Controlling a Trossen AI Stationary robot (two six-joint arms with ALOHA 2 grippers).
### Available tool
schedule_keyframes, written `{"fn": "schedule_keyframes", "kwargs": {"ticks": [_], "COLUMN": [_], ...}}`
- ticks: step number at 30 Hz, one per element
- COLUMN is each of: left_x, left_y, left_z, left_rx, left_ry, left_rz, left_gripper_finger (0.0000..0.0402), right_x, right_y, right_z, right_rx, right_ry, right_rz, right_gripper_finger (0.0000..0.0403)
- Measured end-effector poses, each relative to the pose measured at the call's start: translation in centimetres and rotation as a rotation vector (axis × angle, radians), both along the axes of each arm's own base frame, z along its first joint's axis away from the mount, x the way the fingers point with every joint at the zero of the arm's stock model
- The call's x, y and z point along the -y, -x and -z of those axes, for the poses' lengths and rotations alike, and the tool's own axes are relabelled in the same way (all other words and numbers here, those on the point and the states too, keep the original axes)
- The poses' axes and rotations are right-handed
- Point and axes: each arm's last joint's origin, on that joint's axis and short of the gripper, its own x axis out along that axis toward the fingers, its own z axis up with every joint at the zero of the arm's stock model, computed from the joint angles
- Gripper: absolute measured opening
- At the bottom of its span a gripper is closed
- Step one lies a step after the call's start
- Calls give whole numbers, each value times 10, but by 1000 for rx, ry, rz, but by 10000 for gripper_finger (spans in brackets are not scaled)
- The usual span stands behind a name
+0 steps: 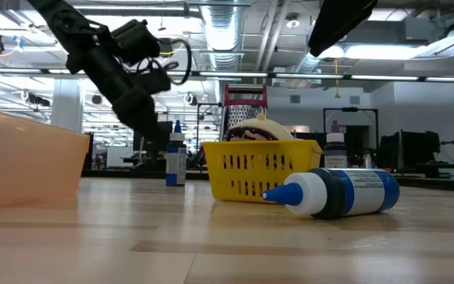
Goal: Pick & Place Food Item
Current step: Put the top left blue food coloring bottle into the transparent bin
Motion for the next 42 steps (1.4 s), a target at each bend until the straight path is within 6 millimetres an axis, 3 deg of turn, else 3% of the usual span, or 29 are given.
{"fn": "schedule_keyframes", "kwargs": {"ticks": [18, 22, 32, 42], "left_x": [-8, -8, -8, -1], "left_y": [-22, -22, -24, -28], "left_z": [26, 26, 24, 22], "left_rx": [-16, -11, 13, 53], "left_ry": [-2, -10, 0, 49], "left_rz": [-8, -14, 0, 75], "left_gripper_finger": [296, 262, 110, 115], "right_x": [-1, -3, -3, -6], "right_y": [-1, 0, 0, -1], "right_z": [0, 0, 0, -4], "right_rx": [12, 12, 12, 137], "right_ry": [-6, -6, -9, 72], "right_rz": [-4, -10, -4, 61], "right_gripper_finger": [210, 210, 210, 210]}}
